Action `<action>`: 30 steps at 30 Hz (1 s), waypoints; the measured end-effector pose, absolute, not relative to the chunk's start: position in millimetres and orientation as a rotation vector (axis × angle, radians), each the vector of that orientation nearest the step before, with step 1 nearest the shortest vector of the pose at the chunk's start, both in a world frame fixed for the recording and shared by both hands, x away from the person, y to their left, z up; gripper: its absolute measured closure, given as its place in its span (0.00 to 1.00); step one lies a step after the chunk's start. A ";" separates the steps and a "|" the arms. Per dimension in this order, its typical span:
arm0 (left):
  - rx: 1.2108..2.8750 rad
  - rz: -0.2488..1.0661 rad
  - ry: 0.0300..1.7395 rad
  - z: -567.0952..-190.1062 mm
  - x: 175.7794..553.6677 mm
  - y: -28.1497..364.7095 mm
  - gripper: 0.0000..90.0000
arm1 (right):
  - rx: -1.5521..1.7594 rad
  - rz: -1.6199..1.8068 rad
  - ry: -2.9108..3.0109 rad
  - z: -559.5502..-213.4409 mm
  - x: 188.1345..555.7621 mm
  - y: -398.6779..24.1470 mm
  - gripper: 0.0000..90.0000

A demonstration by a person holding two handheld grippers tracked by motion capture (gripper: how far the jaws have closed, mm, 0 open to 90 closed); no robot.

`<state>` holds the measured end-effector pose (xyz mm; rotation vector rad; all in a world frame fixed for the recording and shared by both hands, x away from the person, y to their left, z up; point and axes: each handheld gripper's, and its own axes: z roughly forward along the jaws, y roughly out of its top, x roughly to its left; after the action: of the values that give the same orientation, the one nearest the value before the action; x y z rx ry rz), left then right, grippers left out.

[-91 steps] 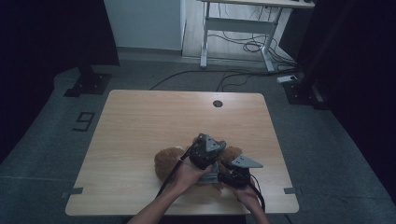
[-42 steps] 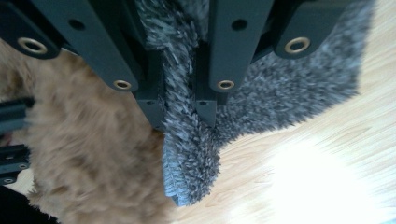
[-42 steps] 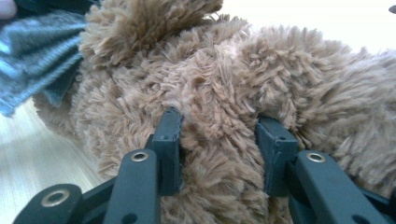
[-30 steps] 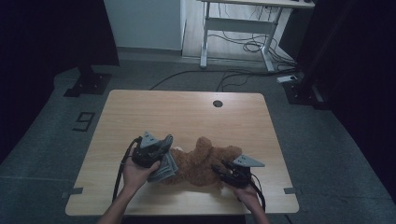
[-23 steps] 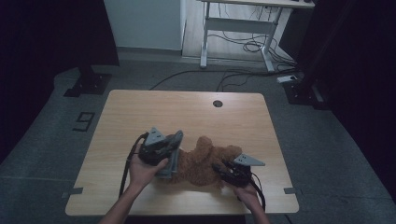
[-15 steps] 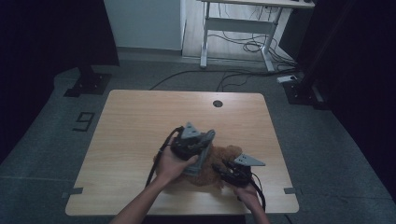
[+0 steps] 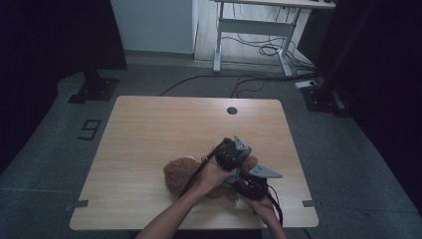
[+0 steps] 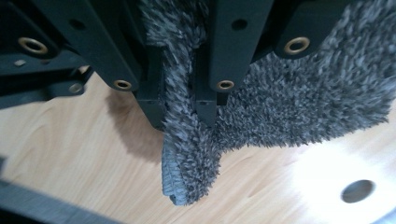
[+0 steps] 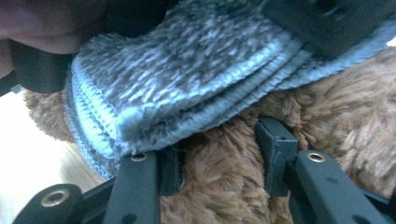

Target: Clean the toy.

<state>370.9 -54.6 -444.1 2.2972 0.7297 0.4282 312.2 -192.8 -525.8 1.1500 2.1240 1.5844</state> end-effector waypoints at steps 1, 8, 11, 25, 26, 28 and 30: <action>2.308 0.456 0.737 -444.5 370.7 -51.9 0.88 | 1.143 1.578 2.120 -525.7 311.5 -192.2 0.64; 2.333 0.586 0.778 -446.3 367.4 -20.5 0.88 | 1.126 1.566 2.124 -525.0 310.0 -191.1 0.64; 2.305 0.593 0.820 -446.4 366.7 4.2 0.88 | 1.129 1.569 2.127 -525.0 310.3 -192.2 0.64; 2.103 0.579 0.872 -439.0 336.7 80.6 0.88 | 1.153 1.600 2.115 -526.1 310.6 -192.8 0.63; 2.095 0.581 0.882 -438.0 336.4 84.6 0.88 | 1.154 1.603 2.117 -526.3 310.8 -193.3 0.63; 2.089 0.575 0.896 -435.1 337.3 88.3 0.88 | 1.157 1.607 2.114 -526.6 311.2 -193.4 0.63; 2.080 0.563 0.904 -430.3 339.6 84.0 0.87 | 1.158 1.599 2.110 -526.5 311.0 -192.8 0.63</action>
<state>339.6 84.0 -430.3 2.0803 0.9038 0.5632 311.0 -192.8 -526.5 1.1576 2.1103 1.5991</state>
